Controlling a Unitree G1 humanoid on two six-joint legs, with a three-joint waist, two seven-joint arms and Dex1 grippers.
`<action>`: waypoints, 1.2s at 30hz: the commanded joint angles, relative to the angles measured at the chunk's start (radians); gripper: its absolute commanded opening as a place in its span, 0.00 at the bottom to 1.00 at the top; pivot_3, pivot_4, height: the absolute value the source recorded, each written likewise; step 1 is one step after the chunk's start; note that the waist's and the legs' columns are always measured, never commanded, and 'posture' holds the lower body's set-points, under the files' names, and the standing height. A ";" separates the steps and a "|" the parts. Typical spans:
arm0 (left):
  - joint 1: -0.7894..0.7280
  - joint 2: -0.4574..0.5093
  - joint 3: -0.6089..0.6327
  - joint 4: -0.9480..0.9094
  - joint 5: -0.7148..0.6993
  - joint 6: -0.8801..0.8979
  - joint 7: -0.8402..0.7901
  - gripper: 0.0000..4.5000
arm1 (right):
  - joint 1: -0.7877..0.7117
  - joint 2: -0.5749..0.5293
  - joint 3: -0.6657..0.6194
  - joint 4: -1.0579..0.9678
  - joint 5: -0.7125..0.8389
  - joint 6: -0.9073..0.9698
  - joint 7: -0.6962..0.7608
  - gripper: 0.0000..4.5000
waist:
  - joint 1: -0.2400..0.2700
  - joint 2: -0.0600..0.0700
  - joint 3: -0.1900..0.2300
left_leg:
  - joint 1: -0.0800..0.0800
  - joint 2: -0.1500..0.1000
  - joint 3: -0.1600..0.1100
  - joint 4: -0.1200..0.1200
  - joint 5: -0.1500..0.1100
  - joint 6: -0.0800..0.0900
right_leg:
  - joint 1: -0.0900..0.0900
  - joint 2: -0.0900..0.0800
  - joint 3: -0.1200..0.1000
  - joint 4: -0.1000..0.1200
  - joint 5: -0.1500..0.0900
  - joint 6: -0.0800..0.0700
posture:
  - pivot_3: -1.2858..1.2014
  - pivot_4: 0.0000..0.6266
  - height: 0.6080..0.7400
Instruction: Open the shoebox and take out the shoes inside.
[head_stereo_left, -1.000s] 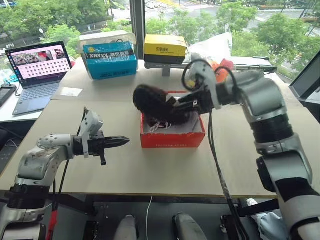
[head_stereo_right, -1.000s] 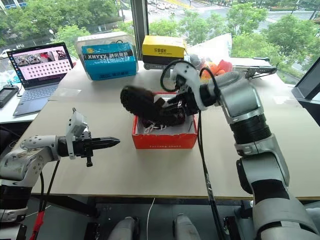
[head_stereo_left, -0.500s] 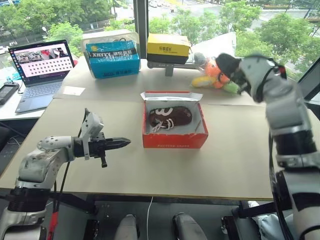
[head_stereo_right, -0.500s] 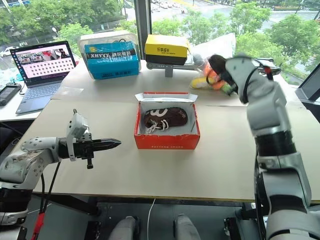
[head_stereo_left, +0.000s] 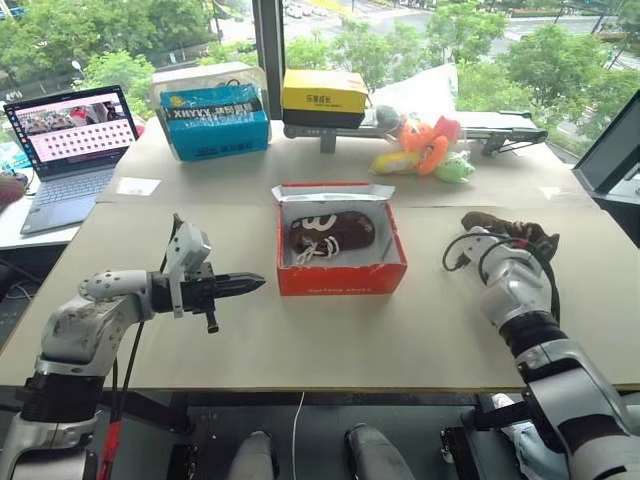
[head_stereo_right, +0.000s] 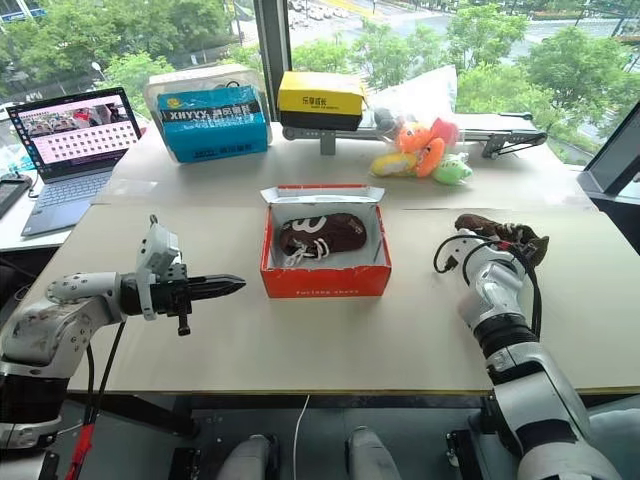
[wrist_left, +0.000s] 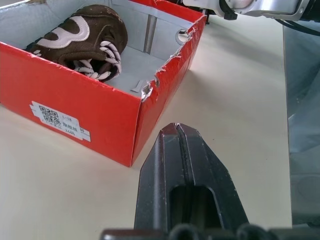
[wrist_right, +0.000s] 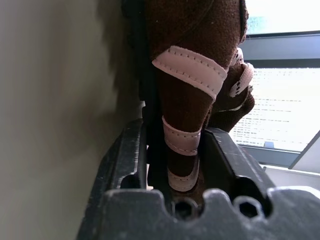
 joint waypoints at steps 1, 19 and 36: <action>-0.016 0.001 0.012 -0.014 -0.016 -0.014 -0.004 0.00 | -0.003 0.017 -0.025 -0.012 0.026 -0.032 0.020 0.70 | -0.007 0.000 0.000 | 0.000 0.000 0.000 0.000 0.000 0.000 | 0.001 0.000 0.000 0.000 0.000 0.000 | 0.52 0.24 0.82; -0.001 0.002 0.018 -0.015 -0.012 -0.018 -0.005 0.00 | -0.009 -0.229 -0.137 -0.881 0.273 0.376 0.784 1.00 | 0.000 0.000 0.000 | 0.001 0.000 -0.001 0.000 0.000 0.000 | 0.000 0.001 0.000 0.000 -0.001 0.001 | 0.52 0.24 0.82; 0.005 -0.010 0.010 -0.021 -0.012 -0.016 0.003 0.00 | -0.351 0.065 0.061 -0.104 0.373 -0.373 0.965 1.00 | 0.023 -0.001 0.001 | -0.004 0.001 -0.001 0.000 0.000 0.000 | -0.004 0.000 -0.002 0.000 0.003 -0.006 | 0.52 0.24 0.82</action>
